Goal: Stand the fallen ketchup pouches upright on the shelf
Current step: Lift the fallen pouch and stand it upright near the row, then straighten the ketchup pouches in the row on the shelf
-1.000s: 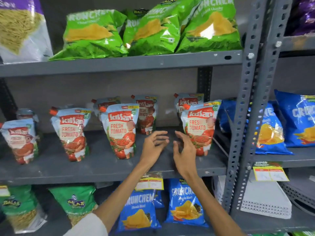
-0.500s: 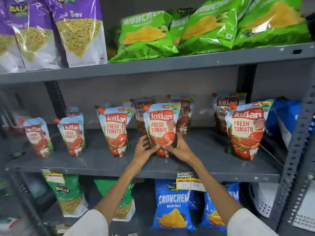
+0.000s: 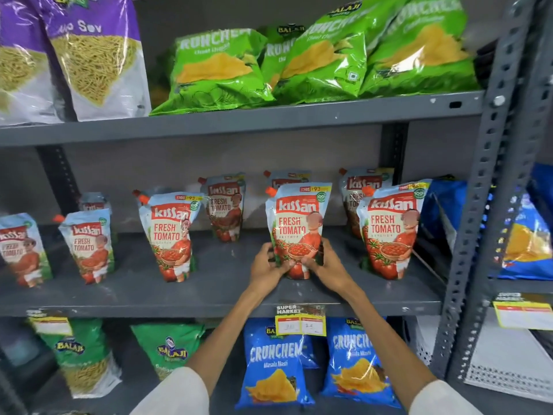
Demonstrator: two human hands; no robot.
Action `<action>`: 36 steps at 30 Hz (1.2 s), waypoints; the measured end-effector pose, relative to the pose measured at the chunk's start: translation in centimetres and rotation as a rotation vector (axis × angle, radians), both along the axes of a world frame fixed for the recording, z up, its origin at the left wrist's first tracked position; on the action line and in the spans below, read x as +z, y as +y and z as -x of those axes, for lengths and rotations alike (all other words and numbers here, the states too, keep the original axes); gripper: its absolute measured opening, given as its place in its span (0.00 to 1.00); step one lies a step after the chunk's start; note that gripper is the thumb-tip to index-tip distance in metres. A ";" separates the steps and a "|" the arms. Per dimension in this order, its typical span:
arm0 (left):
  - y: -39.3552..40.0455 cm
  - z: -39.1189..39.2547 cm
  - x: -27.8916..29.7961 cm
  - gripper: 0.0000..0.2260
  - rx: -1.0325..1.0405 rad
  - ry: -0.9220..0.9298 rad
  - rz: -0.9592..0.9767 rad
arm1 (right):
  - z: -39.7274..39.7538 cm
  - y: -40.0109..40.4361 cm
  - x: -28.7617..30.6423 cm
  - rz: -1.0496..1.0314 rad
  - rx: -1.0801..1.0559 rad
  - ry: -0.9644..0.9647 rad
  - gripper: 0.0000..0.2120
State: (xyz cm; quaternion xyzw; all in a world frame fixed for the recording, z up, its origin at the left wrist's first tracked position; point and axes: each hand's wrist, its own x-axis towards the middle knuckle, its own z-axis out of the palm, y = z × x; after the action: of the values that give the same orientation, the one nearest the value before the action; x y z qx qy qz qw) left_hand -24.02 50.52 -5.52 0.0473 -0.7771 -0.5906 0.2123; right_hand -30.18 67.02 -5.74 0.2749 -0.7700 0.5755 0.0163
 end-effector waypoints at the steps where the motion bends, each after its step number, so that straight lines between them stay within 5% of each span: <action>1: 0.0 0.1 -0.1 0.26 0.009 0.005 0.003 | -0.1 -0.1 0.0 0.001 0.002 0.001 0.32; 5: 0.0 -0.5 0.0 0.27 -0.007 0.008 -0.005 | -0.5 -0.1 -0.1 -0.031 -0.009 0.004 0.32; 9: -0.4 -1.9 0.0 0.31 -0.003 0.053 -0.014 | -1.7 0.0 -0.1 -0.097 -0.314 0.189 0.37; 14: -4.1 -4.9 -0.6 0.22 0.002 0.148 0.024 | -5.8 -3.2 1.5 0.127 -0.434 0.465 0.18; 22: -16.8 -9.7 0.5 0.13 0.223 0.322 -0.016 | -9.1 -16.7 2.1 0.167 -0.092 0.209 0.18; 27: -25.9 -10.6 0.7 0.27 0.397 0.253 0.038 | -8.8 -24.7 1.4 -0.017 0.075 0.063 0.32; 31: -28.7 -10.3 0.8 0.36 0.100 0.000 -0.077 | -8.9 -28.6 1.6 -0.032 0.133 -0.012 0.39; 36: -28.6 -9.4 0.6 0.29 -0.004 -0.081 0.018 | -8.5 -28.8 0.8 0.045 0.049 -0.026 0.35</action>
State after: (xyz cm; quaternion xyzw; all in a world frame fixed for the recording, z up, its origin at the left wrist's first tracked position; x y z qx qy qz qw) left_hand -14.66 21.90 -4.96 0.0678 -0.7906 -0.5814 0.1800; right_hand -21.67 38.22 -4.95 0.2858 -0.7500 0.5966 -0.0018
